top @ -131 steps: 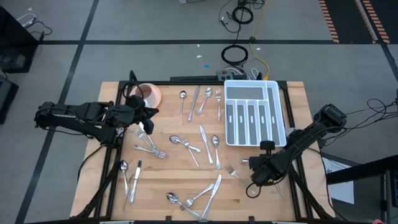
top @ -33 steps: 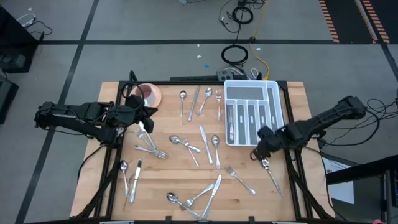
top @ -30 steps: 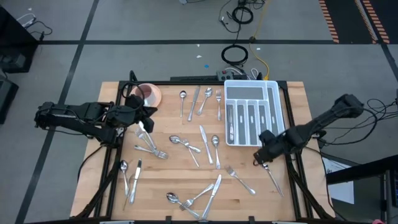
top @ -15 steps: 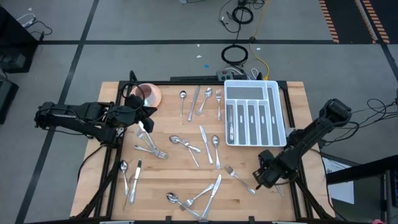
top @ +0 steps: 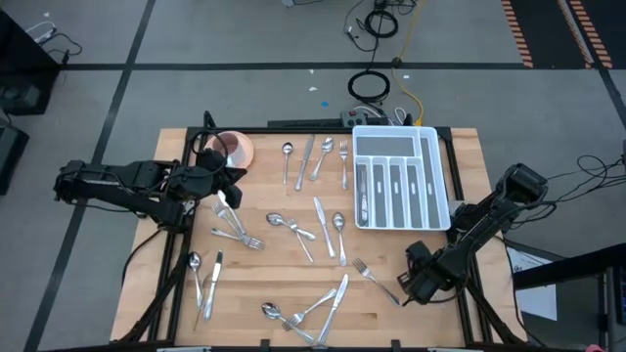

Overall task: Sort silverware
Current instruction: Put the silver spoon into the silverware rack

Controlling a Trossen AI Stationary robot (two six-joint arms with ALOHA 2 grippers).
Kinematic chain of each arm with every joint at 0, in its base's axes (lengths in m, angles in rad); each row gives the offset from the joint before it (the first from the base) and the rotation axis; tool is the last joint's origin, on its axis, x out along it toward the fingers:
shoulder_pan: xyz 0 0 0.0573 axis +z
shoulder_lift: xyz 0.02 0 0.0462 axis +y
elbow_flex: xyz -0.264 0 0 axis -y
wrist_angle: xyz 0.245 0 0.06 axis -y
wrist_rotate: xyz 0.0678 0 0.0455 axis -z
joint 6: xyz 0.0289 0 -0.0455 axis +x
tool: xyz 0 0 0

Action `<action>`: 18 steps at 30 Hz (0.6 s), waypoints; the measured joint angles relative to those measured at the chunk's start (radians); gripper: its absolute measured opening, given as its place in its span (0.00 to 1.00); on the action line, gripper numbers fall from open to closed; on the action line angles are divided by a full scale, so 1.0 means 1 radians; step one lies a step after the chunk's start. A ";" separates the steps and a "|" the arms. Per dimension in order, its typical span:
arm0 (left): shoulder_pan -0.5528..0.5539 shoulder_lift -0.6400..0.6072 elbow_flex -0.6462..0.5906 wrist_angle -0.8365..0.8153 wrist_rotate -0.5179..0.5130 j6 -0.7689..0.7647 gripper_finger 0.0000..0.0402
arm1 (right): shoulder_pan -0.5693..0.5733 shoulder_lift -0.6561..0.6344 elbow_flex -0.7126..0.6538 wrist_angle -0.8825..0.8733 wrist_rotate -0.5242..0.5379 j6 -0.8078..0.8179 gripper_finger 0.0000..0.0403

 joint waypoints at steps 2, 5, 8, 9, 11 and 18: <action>0.000 0.000 0.000 0.000 0.000 0.018 0.02 | -0.006 0.000 0.000 0.013 -0.002 0.007 0.14; 0.000 0.000 0.000 0.000 0.000 0.021 0.02 | -0.006 0.000 0.000 0.020 -0.007 0.032 0.03; 0.000 0.000 0.000 0.000 0.001 0.022 0.02 | -0.014 -0.003 0.000 0.023 -0.017 0.053 0.02; 0.000 0.000 0.000 0.000 0.001 0.021 0.02 | -0.013 -0.003 0.006 0.019 -0.017 0.053 0.01; 0.000 0.000 0.000 0.000 0.002 0.022 0.02 | -0.018 -0.001 0.030 0.006 -0.012 0.052 0.01; 0.000 0.005 0.000 -0.002 0.003 0.021 0.02 | -0.030 -0.006 0.153 -0.047 0.092 0.073 0.00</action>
